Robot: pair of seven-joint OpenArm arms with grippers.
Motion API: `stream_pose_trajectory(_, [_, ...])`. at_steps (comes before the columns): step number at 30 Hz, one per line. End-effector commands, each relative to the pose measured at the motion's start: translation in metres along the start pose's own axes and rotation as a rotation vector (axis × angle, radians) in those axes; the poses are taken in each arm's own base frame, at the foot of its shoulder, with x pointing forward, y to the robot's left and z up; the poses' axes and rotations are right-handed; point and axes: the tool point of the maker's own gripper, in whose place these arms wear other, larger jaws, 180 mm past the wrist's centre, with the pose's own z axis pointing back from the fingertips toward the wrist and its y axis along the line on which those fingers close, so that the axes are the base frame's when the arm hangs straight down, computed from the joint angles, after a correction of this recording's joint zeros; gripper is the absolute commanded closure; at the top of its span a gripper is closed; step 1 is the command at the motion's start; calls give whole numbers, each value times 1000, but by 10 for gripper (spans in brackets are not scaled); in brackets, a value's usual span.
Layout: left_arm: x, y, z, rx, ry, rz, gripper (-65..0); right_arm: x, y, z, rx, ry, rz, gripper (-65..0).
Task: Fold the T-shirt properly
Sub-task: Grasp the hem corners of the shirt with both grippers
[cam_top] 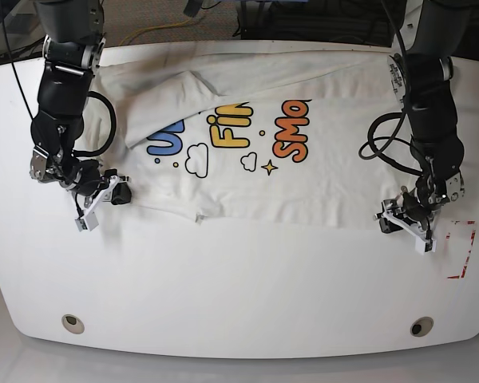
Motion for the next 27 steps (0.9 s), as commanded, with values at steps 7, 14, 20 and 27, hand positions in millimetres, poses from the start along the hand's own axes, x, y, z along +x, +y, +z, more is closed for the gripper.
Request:
stream_pose_trajectory(7, [13,4,4,6,-13,-22,0,34,-4,14,-22,-69,62,0])
stream_pose_trajectory(14, [58,9,38,46,-136,-134,0,60,6,31,-43,-135,165,0])
stream_pose_trajectory(20, [90,-6,66,42,-182,-247,0,74,14,45,-69,-113,241,0])
stream_pose_trajectory(27, [88,-18,91,50,-183,-360,0,86,21,80,-142,-130,334,0])
